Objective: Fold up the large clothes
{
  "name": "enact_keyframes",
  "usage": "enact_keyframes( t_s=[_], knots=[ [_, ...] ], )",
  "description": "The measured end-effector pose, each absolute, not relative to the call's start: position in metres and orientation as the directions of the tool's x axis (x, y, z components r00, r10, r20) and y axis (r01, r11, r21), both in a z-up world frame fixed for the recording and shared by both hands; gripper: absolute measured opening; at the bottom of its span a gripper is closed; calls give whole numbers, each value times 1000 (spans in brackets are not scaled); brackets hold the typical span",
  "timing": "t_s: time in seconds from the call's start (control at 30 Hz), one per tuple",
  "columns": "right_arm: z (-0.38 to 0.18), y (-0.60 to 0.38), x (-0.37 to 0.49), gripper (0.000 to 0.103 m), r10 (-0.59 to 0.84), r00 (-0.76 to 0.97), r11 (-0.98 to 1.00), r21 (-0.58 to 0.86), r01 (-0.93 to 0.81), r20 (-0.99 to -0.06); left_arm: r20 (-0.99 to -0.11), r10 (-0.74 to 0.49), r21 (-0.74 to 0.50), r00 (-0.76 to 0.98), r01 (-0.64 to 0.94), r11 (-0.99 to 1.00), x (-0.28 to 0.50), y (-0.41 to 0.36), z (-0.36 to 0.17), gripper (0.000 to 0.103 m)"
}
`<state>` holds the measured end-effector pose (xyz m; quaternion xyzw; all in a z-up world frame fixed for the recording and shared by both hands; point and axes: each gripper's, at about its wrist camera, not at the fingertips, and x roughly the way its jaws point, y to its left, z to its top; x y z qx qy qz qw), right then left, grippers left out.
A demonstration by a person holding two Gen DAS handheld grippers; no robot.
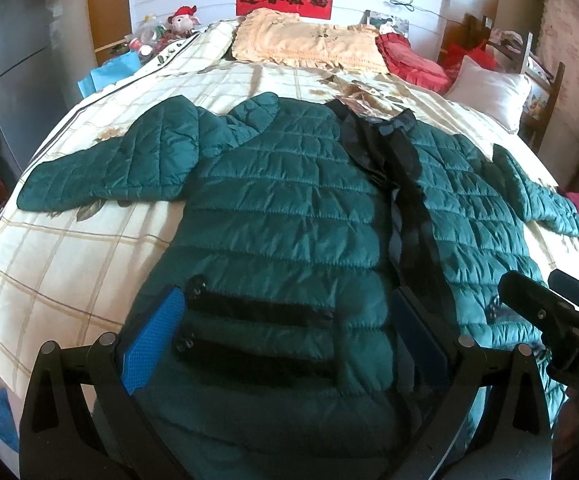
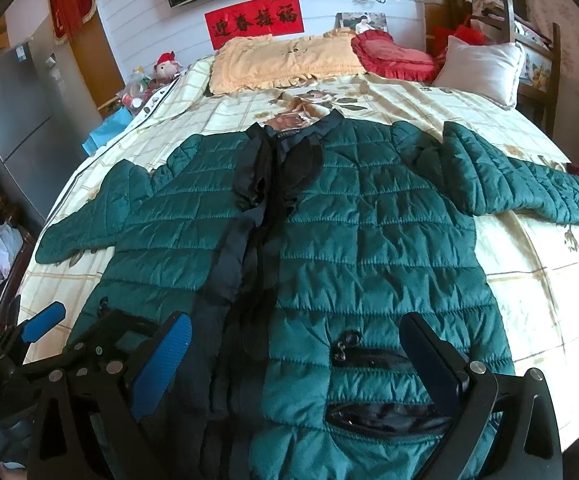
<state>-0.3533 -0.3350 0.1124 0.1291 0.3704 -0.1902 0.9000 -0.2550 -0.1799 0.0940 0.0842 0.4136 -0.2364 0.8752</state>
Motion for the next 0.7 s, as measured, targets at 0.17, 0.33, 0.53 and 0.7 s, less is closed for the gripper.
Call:
enact_keyframes(
  t_s=[0.17,0.33,0.53,0.7],
  knots=[
    [114,-339,-342,103,-242,652,894,97,438,-719,-770,-333,-53,544,467,883,-239,-176,97,102],
    [115,-342,-325,103,-229,649,896,103,431,-726,-763,-298,-27,573,434,901,-222,-168,100,102],
    [115,-346,-306,103,-229,658,898,105,427,-718,-762,-273,-28,587,391,920,-199,-157,102,102],
    [114,-349,-293,103,-226,657,897,110,429,-719,-762,-269,-42,589,369,929,-183,-148,106,102]
  ],
)
